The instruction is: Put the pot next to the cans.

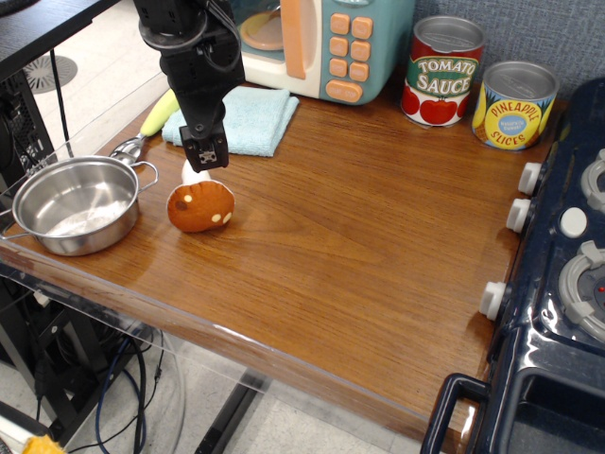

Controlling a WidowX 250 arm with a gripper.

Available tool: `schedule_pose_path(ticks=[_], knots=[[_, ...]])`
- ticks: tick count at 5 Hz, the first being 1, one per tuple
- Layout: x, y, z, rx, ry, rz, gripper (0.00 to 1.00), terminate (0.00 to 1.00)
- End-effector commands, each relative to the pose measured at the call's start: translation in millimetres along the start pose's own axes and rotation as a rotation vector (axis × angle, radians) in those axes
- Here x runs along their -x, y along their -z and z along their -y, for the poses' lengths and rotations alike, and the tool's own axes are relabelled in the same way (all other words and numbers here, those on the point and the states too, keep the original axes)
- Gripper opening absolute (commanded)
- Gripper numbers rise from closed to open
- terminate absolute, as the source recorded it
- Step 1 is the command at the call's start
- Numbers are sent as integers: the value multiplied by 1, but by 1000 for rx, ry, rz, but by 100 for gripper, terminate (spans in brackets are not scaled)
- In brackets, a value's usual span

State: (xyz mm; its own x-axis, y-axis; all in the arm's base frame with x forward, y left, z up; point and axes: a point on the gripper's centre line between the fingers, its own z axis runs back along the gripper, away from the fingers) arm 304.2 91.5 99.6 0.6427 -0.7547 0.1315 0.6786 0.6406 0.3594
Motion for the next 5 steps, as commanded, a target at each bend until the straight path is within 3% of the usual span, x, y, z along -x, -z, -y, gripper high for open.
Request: schedule_pose_path(ticks=[1, 3, 4, 5], knots=[[0, 0, 0, 0, 0, 0, 100, 0], [53, -30, -21, -45, -64, 15, 100, 0], [77, -33, -26, -55, -105, -25, 100, 0], [98, -21, -21, -51, -90, -106, 100, 0]])
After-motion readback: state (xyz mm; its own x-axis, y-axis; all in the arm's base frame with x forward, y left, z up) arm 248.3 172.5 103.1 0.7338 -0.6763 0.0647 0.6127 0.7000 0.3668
